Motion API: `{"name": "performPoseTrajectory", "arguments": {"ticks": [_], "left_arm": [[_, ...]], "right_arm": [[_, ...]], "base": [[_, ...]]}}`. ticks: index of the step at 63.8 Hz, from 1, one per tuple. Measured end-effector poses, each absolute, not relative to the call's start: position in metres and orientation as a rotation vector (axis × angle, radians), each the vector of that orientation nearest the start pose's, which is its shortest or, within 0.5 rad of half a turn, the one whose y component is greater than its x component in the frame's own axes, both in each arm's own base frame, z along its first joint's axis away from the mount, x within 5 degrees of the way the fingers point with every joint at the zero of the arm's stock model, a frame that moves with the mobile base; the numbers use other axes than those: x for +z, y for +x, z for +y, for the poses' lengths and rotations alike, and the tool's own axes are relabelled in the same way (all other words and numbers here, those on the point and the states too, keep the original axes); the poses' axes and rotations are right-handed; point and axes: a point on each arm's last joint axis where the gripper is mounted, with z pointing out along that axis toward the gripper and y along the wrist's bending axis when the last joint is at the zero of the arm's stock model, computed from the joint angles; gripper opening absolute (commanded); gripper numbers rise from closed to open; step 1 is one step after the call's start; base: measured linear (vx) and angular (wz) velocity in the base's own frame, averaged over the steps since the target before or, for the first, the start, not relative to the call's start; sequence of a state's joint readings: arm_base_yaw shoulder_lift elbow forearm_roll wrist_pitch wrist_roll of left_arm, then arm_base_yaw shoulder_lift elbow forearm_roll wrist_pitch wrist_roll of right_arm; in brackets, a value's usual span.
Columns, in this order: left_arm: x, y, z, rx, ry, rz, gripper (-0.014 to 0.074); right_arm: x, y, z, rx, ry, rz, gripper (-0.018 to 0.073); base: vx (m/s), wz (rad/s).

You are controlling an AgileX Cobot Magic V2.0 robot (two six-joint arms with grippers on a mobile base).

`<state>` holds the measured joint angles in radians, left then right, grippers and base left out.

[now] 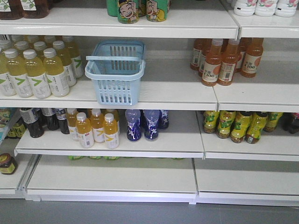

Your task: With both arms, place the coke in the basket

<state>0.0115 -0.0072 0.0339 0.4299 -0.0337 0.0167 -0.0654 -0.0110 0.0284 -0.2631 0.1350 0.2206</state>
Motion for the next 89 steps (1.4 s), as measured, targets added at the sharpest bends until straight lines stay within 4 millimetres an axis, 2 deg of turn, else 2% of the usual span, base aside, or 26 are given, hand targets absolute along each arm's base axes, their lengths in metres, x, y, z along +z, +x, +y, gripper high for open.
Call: {"name": "performPoseTrajectory", "arguments": {"ticks": [89], "left_arm": [[0.2049, 0.0569, -0.0006, 0.360, 0.333, 1.452, -0.0006]], "right_arm": [[0.1923, 0.0562, -0.0069, -0.110, 0.047, 1.632, -0.0005]], "base": [[0.08, -0.03]]}}
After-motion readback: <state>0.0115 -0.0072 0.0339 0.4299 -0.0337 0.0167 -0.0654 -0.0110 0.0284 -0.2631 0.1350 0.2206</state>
